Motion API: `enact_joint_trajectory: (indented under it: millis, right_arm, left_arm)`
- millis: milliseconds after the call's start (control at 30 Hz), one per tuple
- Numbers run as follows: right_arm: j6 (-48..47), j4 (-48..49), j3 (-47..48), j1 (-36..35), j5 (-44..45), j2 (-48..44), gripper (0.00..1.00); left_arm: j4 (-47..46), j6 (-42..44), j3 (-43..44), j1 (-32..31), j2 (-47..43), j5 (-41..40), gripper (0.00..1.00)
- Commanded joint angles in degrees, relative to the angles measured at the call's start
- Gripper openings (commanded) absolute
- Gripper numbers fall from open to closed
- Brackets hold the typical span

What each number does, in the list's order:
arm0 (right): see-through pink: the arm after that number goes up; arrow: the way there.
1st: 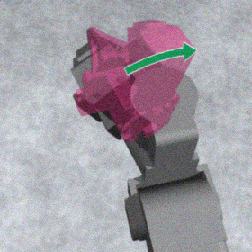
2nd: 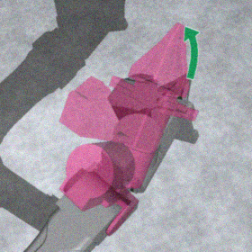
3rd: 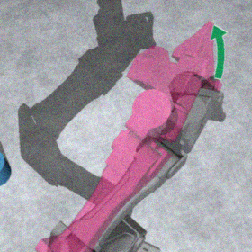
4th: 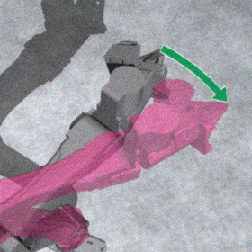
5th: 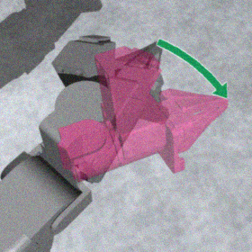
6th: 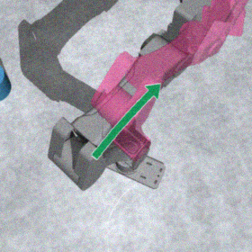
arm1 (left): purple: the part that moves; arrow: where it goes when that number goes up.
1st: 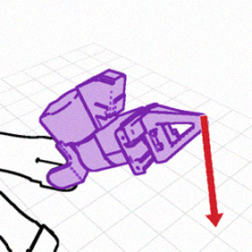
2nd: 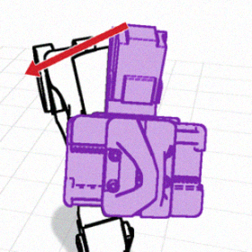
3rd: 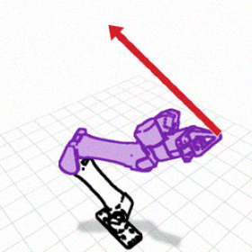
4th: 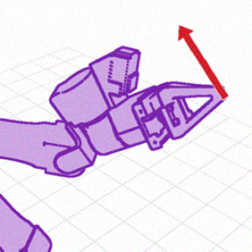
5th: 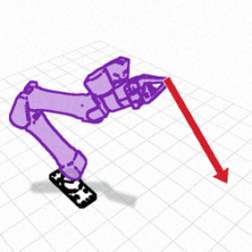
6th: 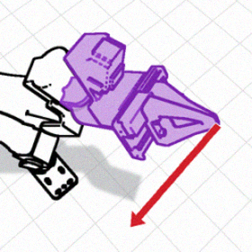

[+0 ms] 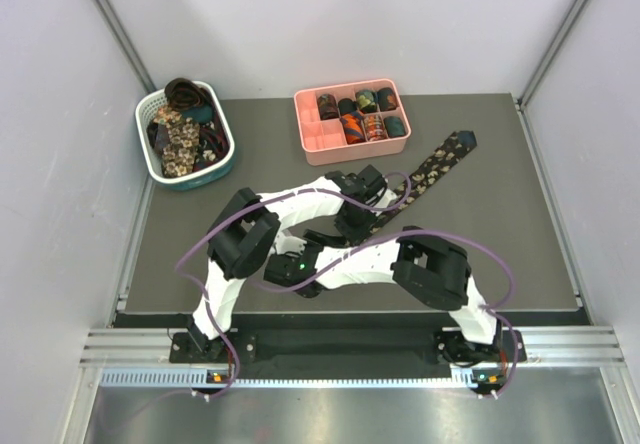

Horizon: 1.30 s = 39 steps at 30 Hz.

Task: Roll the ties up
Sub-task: Roll the tie

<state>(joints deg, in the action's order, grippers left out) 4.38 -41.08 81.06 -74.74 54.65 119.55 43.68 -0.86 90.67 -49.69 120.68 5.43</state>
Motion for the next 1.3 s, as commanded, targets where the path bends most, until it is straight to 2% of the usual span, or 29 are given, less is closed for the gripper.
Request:
enact_joint_trajectory:
  millis: [0,533,600,633,833,1100,1267]
  right_arm:
    - [-1.6,1.4,-0.2,1.0,-1.0,1.5,0.55]
    - [1.4,0.0,-2.7,6.4,-1.2,7.6,0.47]
    - [2.1,-0.3,-2.6,6.7,-1.7,8.8,0.39]
    - [2.3,-0.4,-2.6,6.8,-1.6,9.0,0.31]
    - [3.2,0.4,-3.3,6.8,-1.3,7.6,0.16]
    - [0.9,3.0,-4.9,6.8,0.2,5.6,0.01]
    - [-1.8,7.5,-7.3,6.4,-0.1,3.2,0.0]
  left_arm:
    - [12.9,-2.0,-2.7,-1.7,5.1,7.1,0.26]
    - [16.7,-1.2,1.4,-1.7,7.7,5.8,0.26]
    - [17.3,-1.2,2.4,-1.6,8.0,5.8,0.26]
    - [17.5,-1.2,2.6,-1.6,8.0,5.7,0.26]
    - [17.1,-1.0,3.0,-1.7,8.2,6.1,0.27]
    - [15.7,-0.5,4.2,-1.5,7.6,7.0,0.29]
    - [13.0,-0.9,5.0,-1.4,6.8,7.0,0.33]
